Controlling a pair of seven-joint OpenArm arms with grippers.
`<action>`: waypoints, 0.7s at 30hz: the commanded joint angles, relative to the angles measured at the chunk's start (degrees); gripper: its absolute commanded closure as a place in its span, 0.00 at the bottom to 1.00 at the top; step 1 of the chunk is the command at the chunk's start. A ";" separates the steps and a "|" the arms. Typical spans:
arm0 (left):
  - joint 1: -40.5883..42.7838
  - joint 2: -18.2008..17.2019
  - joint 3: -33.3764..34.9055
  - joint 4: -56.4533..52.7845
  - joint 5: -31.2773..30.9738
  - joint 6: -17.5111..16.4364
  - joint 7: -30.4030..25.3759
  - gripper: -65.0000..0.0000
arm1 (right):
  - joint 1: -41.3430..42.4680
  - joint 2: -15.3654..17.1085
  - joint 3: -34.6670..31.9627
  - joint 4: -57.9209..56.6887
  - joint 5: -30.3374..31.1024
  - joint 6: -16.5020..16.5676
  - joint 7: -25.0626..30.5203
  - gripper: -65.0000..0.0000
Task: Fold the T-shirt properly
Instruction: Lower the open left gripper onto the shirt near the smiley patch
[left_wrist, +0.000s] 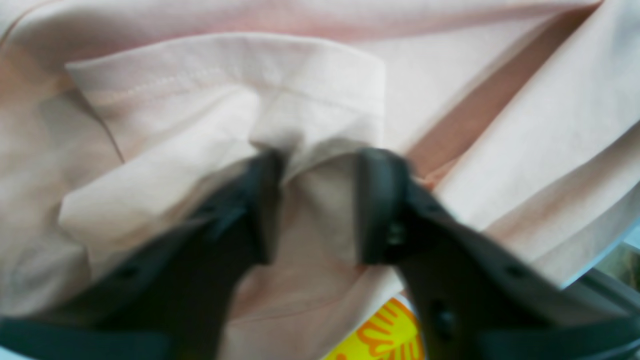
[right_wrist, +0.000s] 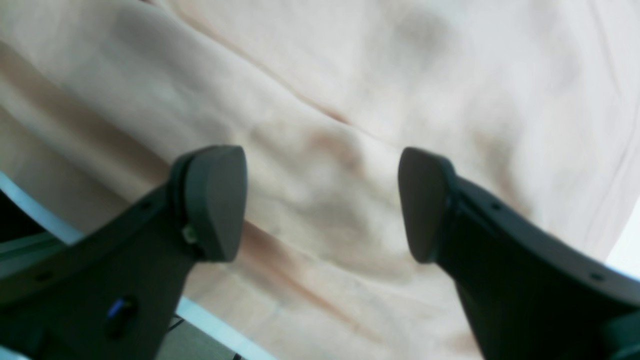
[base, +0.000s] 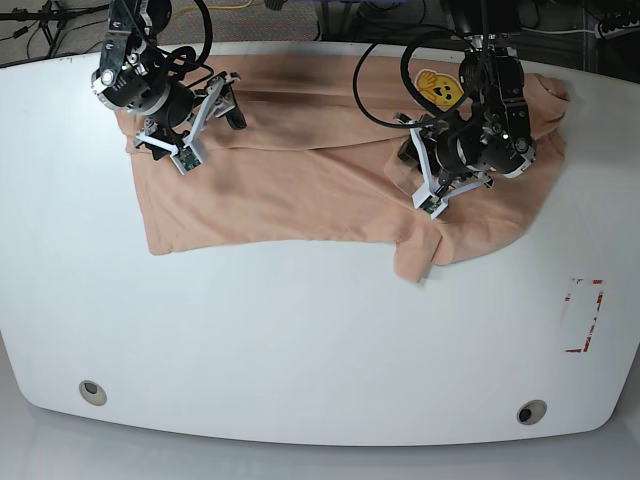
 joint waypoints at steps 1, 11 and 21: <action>-1.81 0.01 0.12 0.78 -0.48 -0.08 -0.94 0.88 | 0.20 0.52 0.28 0.99 0.74 -0.05 1.04 0.32; -3.48 -0.08 2.58 0.78 -0.57 -0.08 -0.68 0.90 | 0.11 0.52 0.36 0.99 0.74 -0.05 1.04 0.32; -5.24 0.27 2.58 4.39 -0.66 -0.08 0.46 0.91 | 0.11 0.52 0.36 0.99 0.74 -0.05 1.04 0.32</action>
